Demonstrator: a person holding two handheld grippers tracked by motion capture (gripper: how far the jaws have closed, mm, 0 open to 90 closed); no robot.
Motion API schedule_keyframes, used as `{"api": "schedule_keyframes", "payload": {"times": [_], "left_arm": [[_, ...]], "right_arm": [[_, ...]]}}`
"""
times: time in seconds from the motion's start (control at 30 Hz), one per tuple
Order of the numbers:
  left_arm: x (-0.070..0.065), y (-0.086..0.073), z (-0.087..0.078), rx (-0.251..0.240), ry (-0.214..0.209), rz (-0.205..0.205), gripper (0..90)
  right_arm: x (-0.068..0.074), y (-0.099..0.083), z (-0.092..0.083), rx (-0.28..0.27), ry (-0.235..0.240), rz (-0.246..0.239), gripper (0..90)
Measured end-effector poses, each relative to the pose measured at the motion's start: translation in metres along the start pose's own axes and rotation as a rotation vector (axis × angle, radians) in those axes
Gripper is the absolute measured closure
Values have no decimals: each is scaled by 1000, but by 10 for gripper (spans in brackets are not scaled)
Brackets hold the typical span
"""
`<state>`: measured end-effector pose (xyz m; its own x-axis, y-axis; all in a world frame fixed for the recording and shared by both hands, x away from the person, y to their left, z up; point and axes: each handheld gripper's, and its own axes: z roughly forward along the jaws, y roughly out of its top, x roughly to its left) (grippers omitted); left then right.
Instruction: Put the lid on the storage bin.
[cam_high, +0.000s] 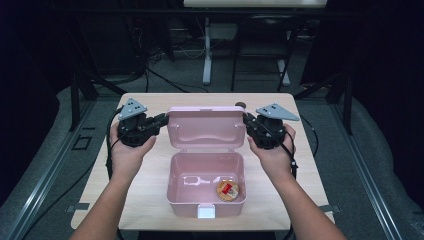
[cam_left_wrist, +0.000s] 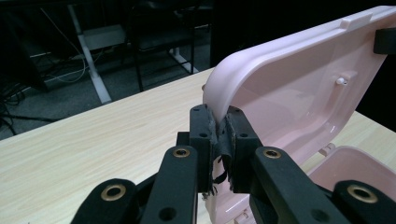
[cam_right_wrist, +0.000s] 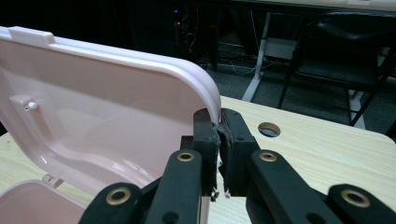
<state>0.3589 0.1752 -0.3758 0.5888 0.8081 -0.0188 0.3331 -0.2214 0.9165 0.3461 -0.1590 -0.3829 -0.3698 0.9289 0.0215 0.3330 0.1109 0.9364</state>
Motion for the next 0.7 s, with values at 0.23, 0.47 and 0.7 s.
{"api": "schedule_keyframes", "payload": {"times": [0.23, 0.47, 0.7], "left_arm": [[2, 6, 5, -11, 5, 8, 841], [3, 4, 8, -20, 12, 14, 844], [1, 3, 6, -15, 13, 25, 842]], "right_arm": [[-2, 2, 3, -13, -8, -8, 856], [-2, 2, 2, -22, -11, -13, 850], [-3, -1, 1, -27, 1, -10, 846]]}}
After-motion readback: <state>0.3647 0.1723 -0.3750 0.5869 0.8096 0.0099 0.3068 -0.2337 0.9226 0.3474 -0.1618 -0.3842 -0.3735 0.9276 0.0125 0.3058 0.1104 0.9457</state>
